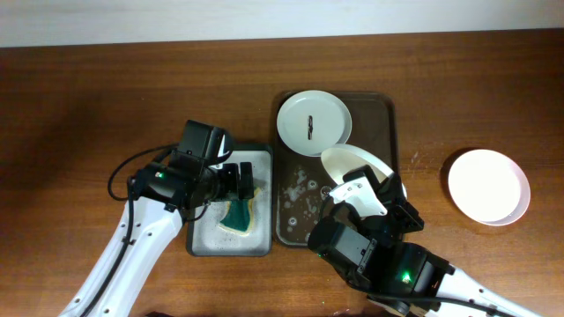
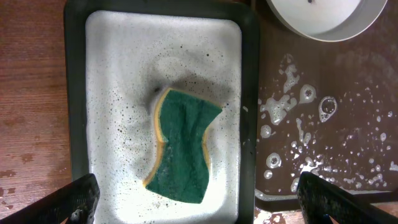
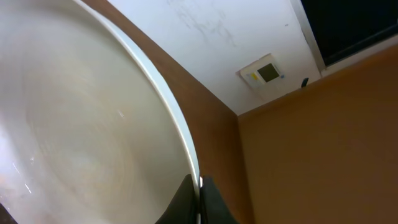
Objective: Clean dirty plates on tray and stack at the side
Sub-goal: 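Lift the plate with the right gripper and stack it on the first plate, then grasp the last plate rim with the right gripper and pull it forward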
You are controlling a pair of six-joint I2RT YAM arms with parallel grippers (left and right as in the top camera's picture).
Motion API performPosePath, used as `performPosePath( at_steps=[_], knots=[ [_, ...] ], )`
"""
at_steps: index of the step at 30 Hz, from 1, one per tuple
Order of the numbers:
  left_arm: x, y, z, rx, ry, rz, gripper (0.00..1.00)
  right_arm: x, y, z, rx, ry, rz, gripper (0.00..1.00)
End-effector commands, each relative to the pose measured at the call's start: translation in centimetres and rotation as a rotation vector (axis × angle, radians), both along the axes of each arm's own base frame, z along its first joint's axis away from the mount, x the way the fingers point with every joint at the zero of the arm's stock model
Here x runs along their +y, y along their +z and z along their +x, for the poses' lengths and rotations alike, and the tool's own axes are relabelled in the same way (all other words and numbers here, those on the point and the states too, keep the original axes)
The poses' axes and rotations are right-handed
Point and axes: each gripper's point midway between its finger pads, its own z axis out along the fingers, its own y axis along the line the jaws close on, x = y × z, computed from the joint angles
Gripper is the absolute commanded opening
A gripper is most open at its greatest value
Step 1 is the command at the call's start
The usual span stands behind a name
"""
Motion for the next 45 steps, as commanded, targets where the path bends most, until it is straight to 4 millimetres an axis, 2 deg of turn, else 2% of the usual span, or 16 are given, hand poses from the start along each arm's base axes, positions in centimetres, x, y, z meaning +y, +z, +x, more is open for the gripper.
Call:
performPosePath(
  at_steps=[1, 6, 8, 10, 12, 16, 19, 20, 22, 24, 26, 29, 31, 39, 43, 45],
  knots=[
    [0.1, 0.3, -0.1, -0.005, 0.001, -0.011, 1.00, -0.5, 1.2, 0.2, -0.090, -0.063, 0.153, 0.04],
    [0.1, 0.3, -0.1, -0.005, 0.001, -0.011, 1.00, -2.0, -8.2, 1.6, 0.322, -0.266, 0.717, 0.04],
    [0.1, 0.3, -0.1, -0.005, 0.001, -0.011, 1.00, -4.2, -9.3, 2.2, 0.439, -0.324, 0.935, 0.04],
    [0.1, 0.3, -0.1, -0.005, 0.001, -0.011, 1.00, -8.3, -9.0, 2.9, 0.418, -0.414, 1.160, 0.04],
    [0.1, 0.3, -0.1, -0.005, 0.001, -0.011, 1.00, -17.5, -9.1, 2.3, 0.210, -0.681, 1.306, 0.04],
    [0.1, 0.3, -0.1, -0.005, 0.001, -0.011, 1.00, -29.7, -12.4, -1.3, -0.097, -1.134, 1.455, 0.04],
    [0.1, 0.3, -0.1, -0.005, 0.001, -0.011, 1.00, -32.3, -17.5, -3.1, -0.035, -1.303, 1.498, 0.04],
    [0.1, 0.3, -0.1, -0.005, 0.001, -0.011, 1.00, -32.4, -18.3, -2.9, -0.020, -1.311, 1.500, 0.16],
    [0.1, 0.3, -0.1, -0.005, 0.001, -0.011, 1.00, -30.9, -16.8, 0.2, 0.020, -1.100, 1.617, 0.49],
    [0.1, 0.3, -0.1, -0.005, 0.001, -0.011, 1.00, -27.4, -11.3, 5.1, 0.092, -0.776, 1.633, 0.51],
    [0.1, 0.3, -0.1, -0.005, 0.001, -0.011, 1.00, -19.4, -7.6, 9.1, 0.242, -0.482, 1.509, 0.52],
    [0.1, 0.3, -0.1, -0.005, 0.001, -0.011, 1.00, -6.9, -9.1, 12.1, 0.483, -0.223, 1.286, 0.53],
    [0.1, 0.3, -0.1, -0.005, 0.001, -0.011, 1.00, -2.9, -12.5, 14.1, 0.503, -0.213, 1.044, 0.56],
    [0.1, 0.3, -0.1, -0.005, 0.001, -0.011, 1.00, 1.5, -23.7, 24.4, 0.388, -0.015, 0.945, 0.49],
    [0.1, 0.3, -0.1, -0.005, 0.001, -0.011, 1.00, 1.5, -25.4, 23.5, 0.435, -0.062, 0.963, 0.06],
    [0.1, 0.3, -0.1, -0.005, 0.001, -0.011, 1.00, 1.0, -24.9, 21.4, 0.505, -0.121, 0.962, 0.04]
  ],
)
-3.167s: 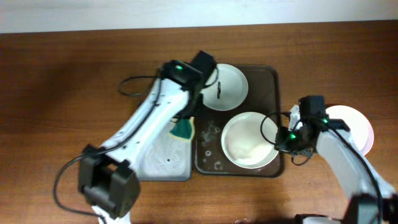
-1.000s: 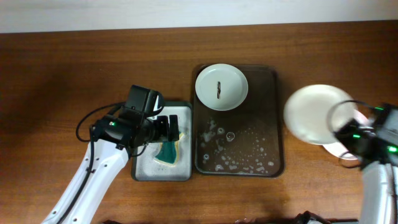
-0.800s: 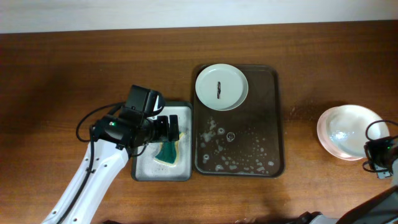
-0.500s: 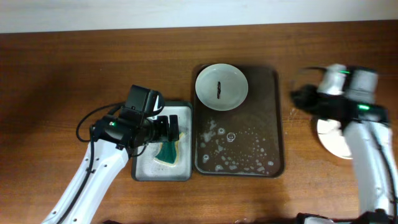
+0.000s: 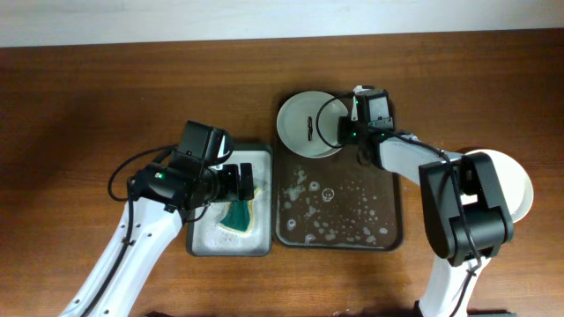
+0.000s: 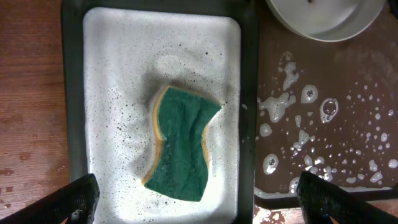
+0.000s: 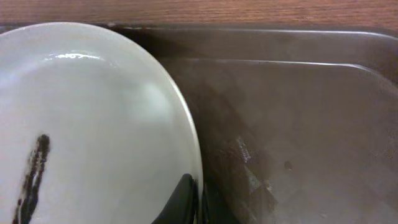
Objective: Clean dirty plates on tray and stack at the side
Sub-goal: 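Grasp the last plate rim with the right gripper and pull it forward, then scrub the last plate with the sponge in the left gripper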
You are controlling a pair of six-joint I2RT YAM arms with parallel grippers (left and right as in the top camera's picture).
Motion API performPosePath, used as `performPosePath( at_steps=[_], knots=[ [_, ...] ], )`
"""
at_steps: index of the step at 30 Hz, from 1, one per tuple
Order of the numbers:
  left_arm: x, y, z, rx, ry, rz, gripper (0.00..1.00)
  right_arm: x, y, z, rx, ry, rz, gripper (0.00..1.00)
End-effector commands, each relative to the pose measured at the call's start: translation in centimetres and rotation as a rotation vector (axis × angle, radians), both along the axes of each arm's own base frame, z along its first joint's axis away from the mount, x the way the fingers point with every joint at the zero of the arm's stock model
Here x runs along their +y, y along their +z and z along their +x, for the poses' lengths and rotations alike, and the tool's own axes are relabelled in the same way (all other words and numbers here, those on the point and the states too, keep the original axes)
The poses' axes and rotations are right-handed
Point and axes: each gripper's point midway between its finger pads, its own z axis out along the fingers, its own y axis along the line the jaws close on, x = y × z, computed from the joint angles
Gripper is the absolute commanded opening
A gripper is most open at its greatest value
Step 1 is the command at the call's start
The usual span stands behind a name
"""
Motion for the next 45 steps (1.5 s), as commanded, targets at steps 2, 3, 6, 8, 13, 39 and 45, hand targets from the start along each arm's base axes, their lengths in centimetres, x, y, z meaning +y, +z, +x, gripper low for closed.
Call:
performPosePath(
  at_steps=[2, 3, 6, 8, 13, 39, 45],
  knots=[
    [0.1, 0.4, 0.1, -0.011, 0.004, -0.008, 1.00, -1.1, 3.9, -5.4, 0.149, -0.035, -0.011, 0.04],
    [0.1, 0.4, 0.1, -0.011, 0.004, -0.008, 1.00, -1.2, 5.3, -6.2, 0.149, -0.035, -0.011, 0.04],
    [0.1, 0.4, 0.1, -0.011, 0.004, -0.008, 1.00, -3.1, 11.4, -15.3, 0.313, -0.171, 0.040, 0.04],
    [0.1, 0.4, 0.1, -0.011, 0.004, -0.008, 1.00, -4.1, 9.4, -20.5, 0.517, -0.283, 0.033, 0.04],
    [0.2, 0.3, -0.1, -0.003, 0.004, -0.006, 1.00, -3.3, 3.7, -20.0, 0.444, -0.166, 0.043, 0.04],
    [-5.3, -5.7, 2.9, 0.155, -0.138, 0.069, 0.00, -3.7, 14.2, -22.7, 0.389, -0.085, 0.029, 0.41],
    [-15.1, -2.1, 4.3, -0.015, -0.340, -0.184, 0.00, -3.8, 1.8, -19.0, 0.718, -0.049, 0.192, 0.32]
  ],
)
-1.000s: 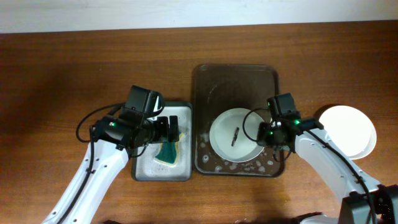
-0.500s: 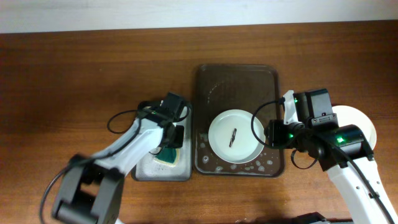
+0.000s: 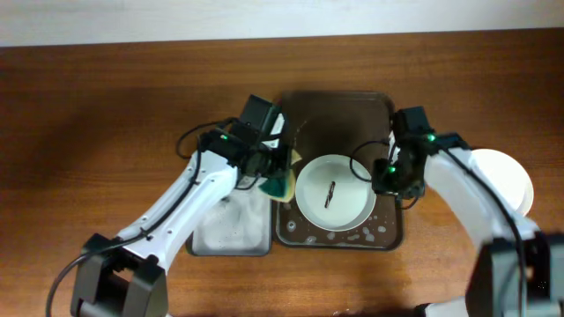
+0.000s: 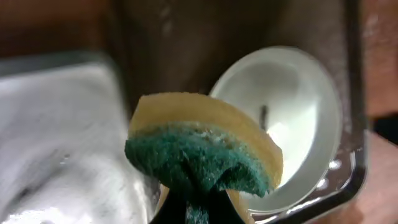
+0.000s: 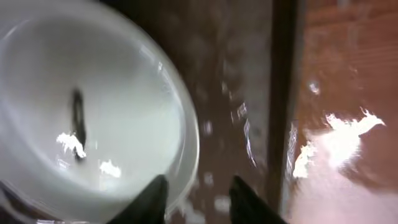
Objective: Clean dirty plates on tray and stack at the side
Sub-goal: 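Scrub the last plate with the sponge in the left gripper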
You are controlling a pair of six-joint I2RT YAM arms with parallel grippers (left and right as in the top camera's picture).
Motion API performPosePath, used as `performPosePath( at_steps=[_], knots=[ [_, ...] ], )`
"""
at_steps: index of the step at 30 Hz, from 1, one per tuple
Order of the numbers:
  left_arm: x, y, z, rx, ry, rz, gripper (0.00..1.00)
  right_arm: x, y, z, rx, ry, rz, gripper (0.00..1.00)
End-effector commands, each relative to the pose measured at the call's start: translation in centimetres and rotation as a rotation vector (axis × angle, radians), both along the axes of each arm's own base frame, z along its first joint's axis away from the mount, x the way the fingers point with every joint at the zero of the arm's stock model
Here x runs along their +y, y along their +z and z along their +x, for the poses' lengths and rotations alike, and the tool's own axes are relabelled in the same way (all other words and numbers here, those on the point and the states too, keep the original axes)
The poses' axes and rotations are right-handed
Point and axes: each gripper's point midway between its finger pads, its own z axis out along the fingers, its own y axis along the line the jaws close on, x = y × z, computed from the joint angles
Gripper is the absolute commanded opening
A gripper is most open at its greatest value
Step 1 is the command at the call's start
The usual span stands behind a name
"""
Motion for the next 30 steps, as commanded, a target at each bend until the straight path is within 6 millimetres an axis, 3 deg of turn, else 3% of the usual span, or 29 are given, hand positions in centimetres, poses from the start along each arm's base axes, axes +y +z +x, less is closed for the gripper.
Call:
performPosePath(
  at_steps=[1, 3, 5, 9, 11, 13, 14, 15, 17, 18, 21, 24, 25, 28, 29, 30],
  knots=[
    [-5.0, 0.4, -0.5, -0.049, -0.119, -0.079, 0.00, 1.7, -3.3, -0.2, 0.088, 0.072, 0.191, 0.31],
    [-7.8, -1.5, -0.6, -0.060, -0.165, -0.094, 0.00, 2.1, -5.1, -0.4, 0.116, 0.075, 0.183, 0.25],
    [-9.9, -3.8, -0.9, -0.048, -0.196, -0.096, 0.00, 1.5, -6.8, -1.0, 0.123, 0.005, 0.156, 0.04],
    [-12.9, -8.6, -1.4, 0.015, -0.161, -0.115, 0.00, 1.1, -7.1, -1.4, 0.134, 0.004, 0.133, 0.04],
    [-15.0, -11.1, -2.9, 0.085, -0.204, -0.174, 0.00, 1.1, -7.1, -1.4, 0.135, 0.004, 0.133, 0.04],
    [-14.3, -14.9, -3.3, 0.118, -0.190, -0.102, 0.00, 1.1, -7.1, -1.4, 0.135, 0.004, 0.133, 0.04],
    [-12.8, -16.6, -2.8, 0.110, -0.151, -0.027, 0.00, 1.1, -7.1, -1.4, 0.135, 0.004, 0.133, 0.04],
    [-9.6, -17.8, -1.5, 0.069, -0.072, 0.127, 0.00, 1.1, -7.1, -1.4, 0.135, 0.004, 0.133, 0.04],
    [-2.5, -17.6, 0.7, -0.013, 0.057, 0.452, 0.00, 1.1, -7.1, -1.4, 0.135, 0.004, 0.133, 0.04],
    [0.0, -17.0, 1.2, -0.045, 0.088, 0.574, 0.00, 1.1, -7.1, -1.5, 0.139, 0.004, 0.133, 0.04],
    [4.1, -15.0, 2.6, -0.153, 0.089, 0.820, 0.00, 1.1, -7.0, -1.7, 0.148, 0.003, 0.133, 0.04],
    [5.4, -13.2, 3.0, -0.183, 0.071, 0.934, 0.00, 1.1, -7.0, -1.9, 0.157, 0.003, 0.132, 0.04],
    [5.0, -12.5, 3.0, -0.153, 0.068, 0.918, 0.00, 1.1, -7.0, -1.9, 0.158, 0.002, 0.132, 0.04],
    [0.9, -10.4, 2.5, 0.002, 0.058, 0.691, 0.00, 0.9, -6.8, -2.1, 0.161, 0.002, 0.122, 0.04],
    [-0.3, -7.5, 2.4, 0.098, 0.061, 0.530, 0.00, -0.2, -5.9, -2.3, 0.147, 0.001, 0.056, 0.04],
    [0.0, -5.2, 2.5, 0.126, 0.061, 0.442, 0.00, -0.8, -5.1, -2.4, 0.130, 0.000, 0.022, 0.04]
  ],
)
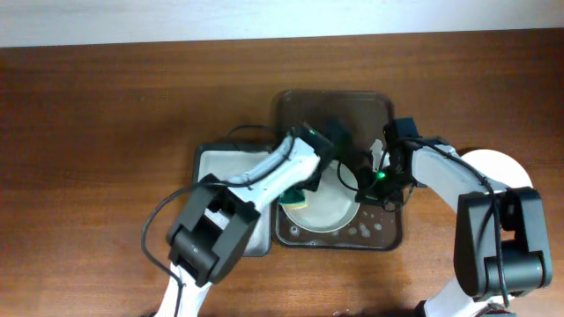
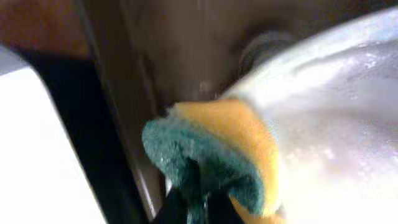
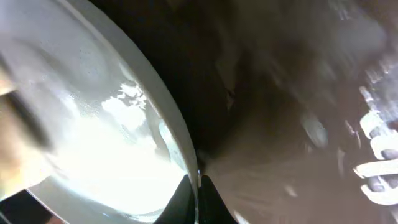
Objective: Clean dirty plates on tray and stack at the side
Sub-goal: 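Scrub the last plate with the sponge in the left gripper, then lift the last plate with the right gripper and stack it on the pile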
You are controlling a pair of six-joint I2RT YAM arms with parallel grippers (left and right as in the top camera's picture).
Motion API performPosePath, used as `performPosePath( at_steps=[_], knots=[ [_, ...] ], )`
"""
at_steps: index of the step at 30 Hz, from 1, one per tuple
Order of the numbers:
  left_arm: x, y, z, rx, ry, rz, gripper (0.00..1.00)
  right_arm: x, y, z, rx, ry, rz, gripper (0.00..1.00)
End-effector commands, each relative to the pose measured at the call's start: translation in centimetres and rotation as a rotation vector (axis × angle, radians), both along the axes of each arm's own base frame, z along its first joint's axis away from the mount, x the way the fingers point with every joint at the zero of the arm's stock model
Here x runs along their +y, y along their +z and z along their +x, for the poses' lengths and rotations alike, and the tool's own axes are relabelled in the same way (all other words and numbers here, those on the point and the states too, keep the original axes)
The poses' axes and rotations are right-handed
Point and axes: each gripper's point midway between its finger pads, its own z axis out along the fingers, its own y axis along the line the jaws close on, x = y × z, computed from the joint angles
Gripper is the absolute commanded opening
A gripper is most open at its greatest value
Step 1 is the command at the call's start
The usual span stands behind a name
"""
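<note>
A white plate (image 1: 328, 210) sits tilted in the front half of the brown tray (image 1: 379, 110). My right gripper (image 1: 370, 179) is shut on its right rim; in the right wrist view the fingers (image 3: 199, 183) pinch the thin edge of the plate (image 3: 93, 124). My left gripper (image 1: 305, 187) is shut on a green and yellow sponge (image 1: 296, 197), which is pressed against the plate's left side. Close up, the sponge (image 2: 211, 155) touches the wet plate (image 2: 336, 93). No dirt mark shows on the plate.
A grey tray of white foam (image 1: 225, 167) lies left of the brown tray, under my left arm. A clean white plate (image 1: 513, 172) rests on the table at the right, partly hidden by my right arm. Soap drops dot the brown tray's front (image 1: 366, 231).
The right gripper, open astride the plate's rim, is now shut on it and the plate is tilted. The sponge has moved from the tray's left edge onto the plate.
First my left gripper hung open above the sponge in the foam while the right held a plate raised. Then the right gripper gripped the streaked plate at the tray's back. Later the left held the sponge, with that plate at the front. Now sponge meets plate.
</note>
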Motion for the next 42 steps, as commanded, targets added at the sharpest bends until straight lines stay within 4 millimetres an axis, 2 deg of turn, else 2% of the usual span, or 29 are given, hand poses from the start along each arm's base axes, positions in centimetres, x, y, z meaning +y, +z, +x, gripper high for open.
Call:
performPosePath(
  at_steps=[1, 2, 4, 5, 6, 8, 9, 11, 12, 13, 15, 16, 17, 18, 19, 20, 24, 25, 26, 31, 32, 35, 37, 38, 39, 40, 41, 42],
  knots=[
    [2.1, 6.8, 2.3, 0.048, 0.079, -0.253, 0.00, -5.0, 0.9, -1.2, -0.021, -0.029, -0.254, 0.04],
    [3.2, 8.3, 2.5, 0.046, 0.067, -0.286, 0.00, -5.0, 2.1, -1.1, -0.056, -0.033, -0.255, 0.04],
    [9.0, 12.4, 2.5, 0.029, 0.127, -0.293, 0.00, -5.4, 6.3, -0.5, -0.201, -0.051, -0.271, 0.04],
    [11.3, 13.3, 2.1, 0.036, 0.159, -0.284, 0.00, -5.7, 7.6, -0.3, -0.255, -0.055, -0.307, 0.04],
    [12.4, 13.5, 1.6, 0.058, 0.181, -0.276, 0.00, -6.0, 9.2, -0.2, -0.317, -0.049, -0.352, 0.04],
    [12.9, 11.6, 0.6, 0.102, 0.171, -0.253, 0.00, -5.8, 13.2, -0.2, -0.498, -0.020, -0.516, 0.04],
    [13.2, 9.9, 0.6, 0.101, 0.173, -0.236, 0.00, -5.4, 14.4, -0.2, -0.563, 0.015, -0.601, 0.04],
    [13.5, 4.7, -0.8, 0.139, 0.177, -0.234, 0.00, -4.5, 16.4, -0.3, -0.679, 0.104, -0.798, 0.04],
    [13.7, 3.3, -1.4, 0.152, 0.180, -0.228, 0.00, -4.3, 17.4, -0.3, -0.730, 0.128, -0.886, 0.04],
    [14.1, 2.0, -2.3, 0.171, 0.186, -0.223, 0.00, -3.9, 19.3, -0.4, -0.817, 0.154, -1.013, 0.04],
    [14.5, 1.5, -2.5, 0.178, 0.198, -0.222, 0.00, -1.9, 22.8, -1.3, -0.993, 0.219, -1.194, 0.04],
    [14.1, 1.5, -2.1, 0.163, 0.194, -0.246, 0.31, -0.6, 23.9, -1.8, -1.063, 0.244, -1.227, 0.04],
    [13.6, 1.5, -1.8, 0.160, 0.190, -0.275, 0.50, 0.5, 24.6, -2.4, -1.116, 0.269, -1.239, 0.04],
    [13.4, 1.9, -1.7, 0.154, 0.189, -0.290, 0.65, 1.4, 24.8, -2.8, -1.141, 0.297, -1.228, 0.04],
    [13.4, 3.3, -1.7, 0.134, 0.188, -0.305, 0.97, 2.0, 24.9, -3.0, -1.156, 0.316, -1.216, 0.04],
    [13.4, 4.4, -1.7, 0.115, 0.185, -0.312, 1.00, 2.1, 25.2, -3.0, -1.162, 0.307, -1.208, 0.04],
    [14.5, 13.1, -3.8, -0.065, 0.158, -0.364, 1.00, 1.3, 28.5, -3.5, -1.219, 0.204, -1.129, 0.04],
    [14.6, 14.4, -4.0, -0.104, 0.151, -0.380, 1.00, 0.9, 28.6, -3.7, -1.217, 0.208, -1.133, 0.04],
    [14.6, 14.9, -4.1, -0.120, 0.148, -0.387, 1.00, 0.8, 28.5, -3.8, -1.211, 0.219, -1.142, 0.04],
    [14.4, 15.2, -3.9, -0.135, 0.143, -0.400, 1.00, 0.8, 28.4, -3.8, -1.208, 0.224, -1.142, 0.04],
    [14.4, 15.2, -3.9, -0.135, 0.143, -0.400, 1.00, 0.8, 28.4, -3.8, -1.196, 0.285, -1.177, 0.04],
    [14.4, 15.2, -3.9, -0.135, 0.143, -0.400, 1.00, 0.6, 28.0, -3.7, -1.172, 0.306, -1.190, 0.04],
    [14.4, 15.2, -3.9, -0.135, 0.143, -0.400, 1.00, 1.0, 28.0, -3.3, -1.184, 0.279, -1.175, 0.04],
    [14.4, 15.2, -3.9, -0.135, 0.143, -0.400, 1.00, 1.4, 28.3, -3.8, -1.204, 0.284, -1.154, 0.04],
    [14.4, 15.2, -3.9, -0.135, 0.143, -0.400, 1.00, 1.0, 28.2, -3.3, -1.197, 0.222, -1.146, 0.04],
    [14.4, 15.2, -3.9, -0.135, 0.143, -0.400, 1.00, 0.7, 27.8, -3.5, -1.176, 0.230, -1.137, 0.04],
    [14.4, 15.2, -3.9, -0.135, 0.143, -0.400, 1.00, 1.0, 26.5, -3.6, -1.141, 0.188, -1.032, 0.04],
    [14.4, 15.2, -3.9, -0.135, 0.143, -0.400, 1.00, 0.4, 23.7, -3.5, -1.005, 0.105, -0.880, 0.04]
  ],
)
